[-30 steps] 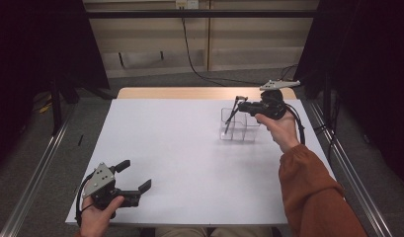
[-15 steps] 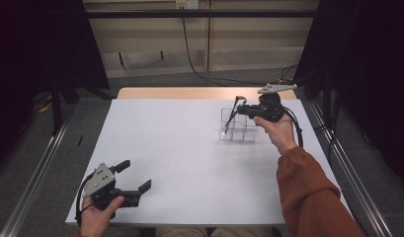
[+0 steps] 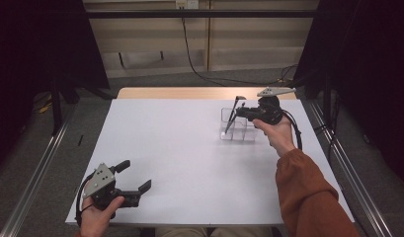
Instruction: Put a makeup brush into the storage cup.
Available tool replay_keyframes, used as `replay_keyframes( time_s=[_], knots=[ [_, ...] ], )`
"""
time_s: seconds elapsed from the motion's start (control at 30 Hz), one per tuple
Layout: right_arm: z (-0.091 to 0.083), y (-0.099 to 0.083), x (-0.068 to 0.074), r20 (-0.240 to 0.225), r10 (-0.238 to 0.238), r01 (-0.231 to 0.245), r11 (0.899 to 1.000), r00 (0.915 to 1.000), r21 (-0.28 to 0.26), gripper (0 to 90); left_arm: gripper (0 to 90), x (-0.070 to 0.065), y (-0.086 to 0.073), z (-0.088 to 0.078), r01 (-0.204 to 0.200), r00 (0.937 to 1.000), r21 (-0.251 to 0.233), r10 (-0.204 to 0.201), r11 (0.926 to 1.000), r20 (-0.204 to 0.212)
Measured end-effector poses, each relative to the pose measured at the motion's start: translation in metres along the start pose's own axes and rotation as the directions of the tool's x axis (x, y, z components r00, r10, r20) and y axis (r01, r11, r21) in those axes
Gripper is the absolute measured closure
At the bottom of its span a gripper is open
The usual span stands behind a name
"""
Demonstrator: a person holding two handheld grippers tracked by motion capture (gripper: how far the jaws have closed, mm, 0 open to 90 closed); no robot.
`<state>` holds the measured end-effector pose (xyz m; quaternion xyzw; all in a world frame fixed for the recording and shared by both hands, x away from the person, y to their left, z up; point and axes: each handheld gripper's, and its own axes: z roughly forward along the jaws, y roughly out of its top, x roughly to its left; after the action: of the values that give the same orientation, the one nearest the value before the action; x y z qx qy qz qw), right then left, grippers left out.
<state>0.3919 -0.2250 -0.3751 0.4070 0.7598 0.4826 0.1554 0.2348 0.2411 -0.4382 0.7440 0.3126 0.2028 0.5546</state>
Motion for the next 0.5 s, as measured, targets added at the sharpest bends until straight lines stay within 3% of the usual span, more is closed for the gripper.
replay_keyframes(
  time_s=[0.2, 0.3, 0.37, 0.5],
  knots=[
    [-0.0029, -0.0025, -0.0019, 0.005, 0.005, -0.005, 1.0, 1.0, -0.015, 75.4, 3.1, 0.0004, -0.0002, 0.0006, 0.006, 1.0, 0.001, -0.006, 1.0, 0.0],
    [-0.004, -0.0037, -0.0021, 0.008, 0.009, -0.009, 1.0, 0.9999, -0.022, 65.8, 3.1, 0.0005, -0.0004, 0.0009, 0.011, 0.9999, 0.0, -0.011, 0.9999, -0.001],
    [-0.004, -0.0047, -0.0022, 0.01, 0.018, -0.017, 0.999, 0.9998, -0.03, 53.7, 3.1, 0.0006, -0.0003, 0.0008, 0.009, 1.0, 0.0, -0.009, 1.0, 0.0],
    [-0.004, -0.0055, -0.0002, 0.01, 0.016, -0.016, 0.999, 0.9998, -0.043, 43.1, 3.1, 0.0007, -0.0003, 0.001, 0.013, 0.9999, -0.002, -0.013, 0.9999, -0.001]
  ],
)
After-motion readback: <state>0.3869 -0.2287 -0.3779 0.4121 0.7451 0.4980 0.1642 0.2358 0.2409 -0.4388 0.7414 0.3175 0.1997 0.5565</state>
